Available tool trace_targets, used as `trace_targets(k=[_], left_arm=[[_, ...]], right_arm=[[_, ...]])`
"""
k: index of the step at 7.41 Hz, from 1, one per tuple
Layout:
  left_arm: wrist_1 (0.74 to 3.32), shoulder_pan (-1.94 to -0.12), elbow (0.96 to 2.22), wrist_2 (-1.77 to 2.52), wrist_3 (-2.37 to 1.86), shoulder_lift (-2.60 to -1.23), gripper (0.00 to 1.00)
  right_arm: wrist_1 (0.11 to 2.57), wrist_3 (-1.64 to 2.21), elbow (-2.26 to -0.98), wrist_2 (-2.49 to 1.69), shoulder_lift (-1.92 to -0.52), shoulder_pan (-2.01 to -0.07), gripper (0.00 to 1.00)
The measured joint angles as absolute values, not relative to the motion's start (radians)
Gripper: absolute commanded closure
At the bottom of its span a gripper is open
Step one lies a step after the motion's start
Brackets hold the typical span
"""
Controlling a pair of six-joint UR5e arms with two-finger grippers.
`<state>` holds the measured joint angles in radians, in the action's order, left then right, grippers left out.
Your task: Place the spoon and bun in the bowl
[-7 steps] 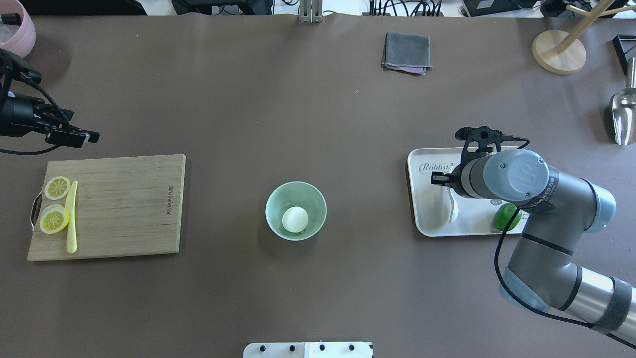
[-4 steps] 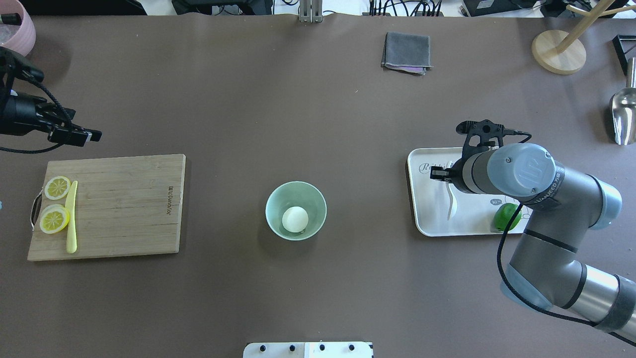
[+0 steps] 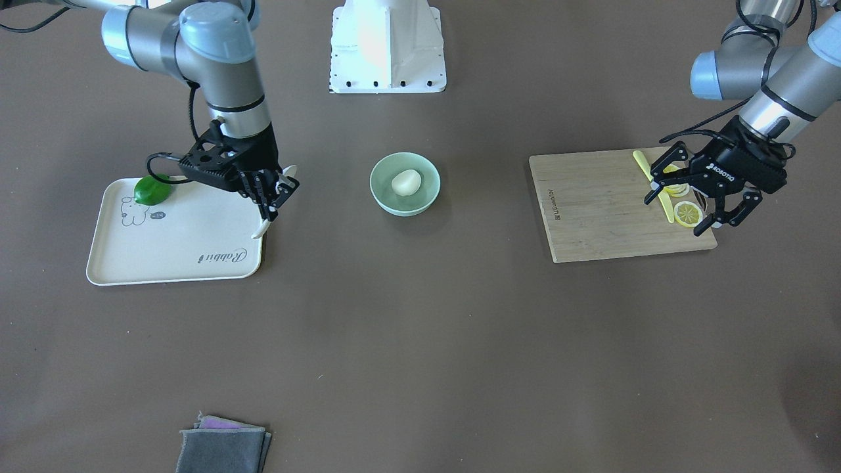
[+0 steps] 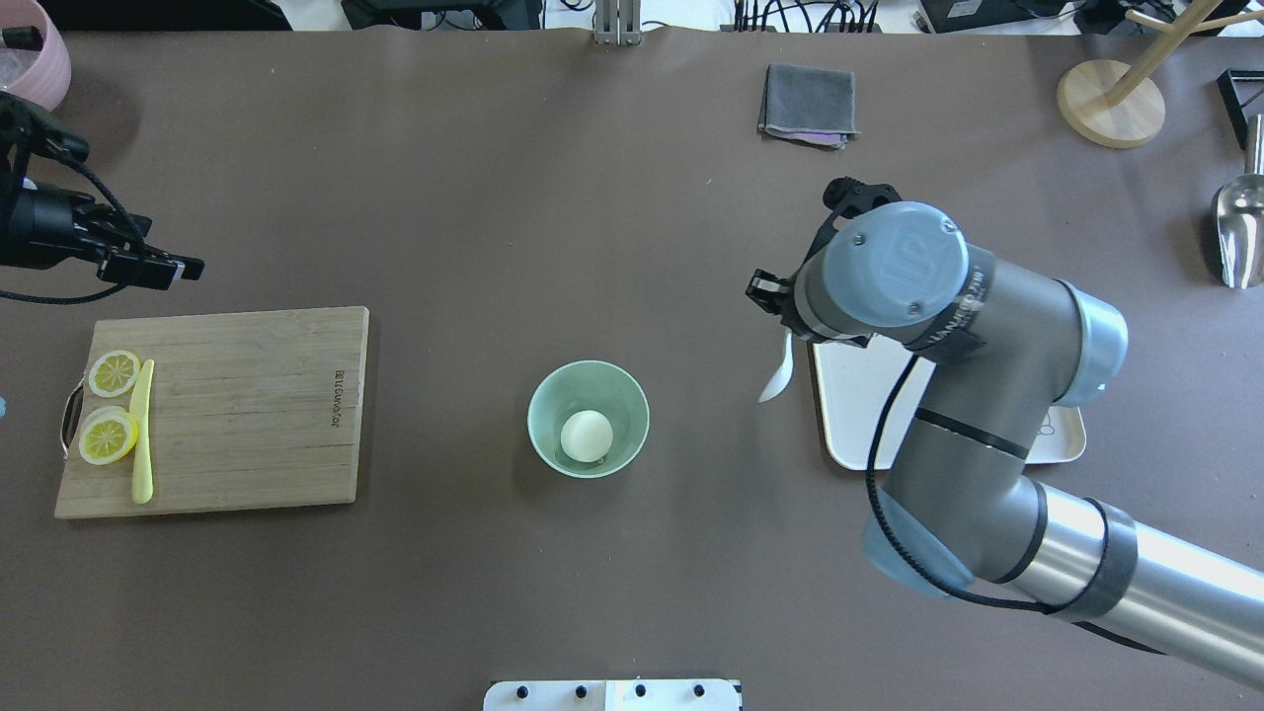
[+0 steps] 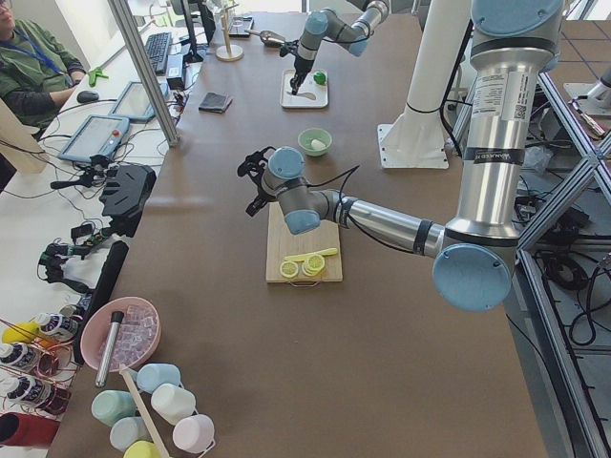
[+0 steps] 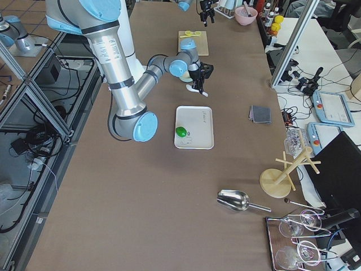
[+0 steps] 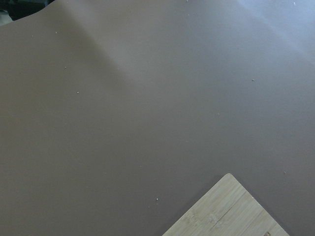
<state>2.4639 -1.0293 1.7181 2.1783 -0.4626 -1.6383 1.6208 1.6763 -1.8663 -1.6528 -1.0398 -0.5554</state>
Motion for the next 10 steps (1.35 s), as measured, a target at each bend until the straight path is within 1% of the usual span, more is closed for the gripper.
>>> trace_targets(k=[2, 4, 5, 6, 10], left_arm=[[2.466, -1.029, 1.719, 2.178, -0.463, -1.639, 0.03], [2.467, -1.029, 1.720, 2.177, -0.463, -1.641, 0.03], [2.467, -1.029, 1.720, 2.177, -0.463, -1.641, 0.03], [2.467, -1.029, 1.720, 2.177, -0.463, -1.641, 0.03], [2.468, -1.029, 1.723, 2.177, -0.463, -1.639, 0.03]], right_arm=[[1.764, 1.904, -1.810, -1.568, -0.853, -0.457, 1.00], [1.790, 2.042, -1.680, -1.478, -0.722, -0.377, 1.00], [1.787, 2.066, -1.632, -1.457, -0.691, -0.358, 1.00], [1.781, 2.071, -1.610, -1.447, -0.682, -0.346, 1.00], [1.770, 2.034, -1.594, -1.425, -0.707, -0.330, 1.00]])
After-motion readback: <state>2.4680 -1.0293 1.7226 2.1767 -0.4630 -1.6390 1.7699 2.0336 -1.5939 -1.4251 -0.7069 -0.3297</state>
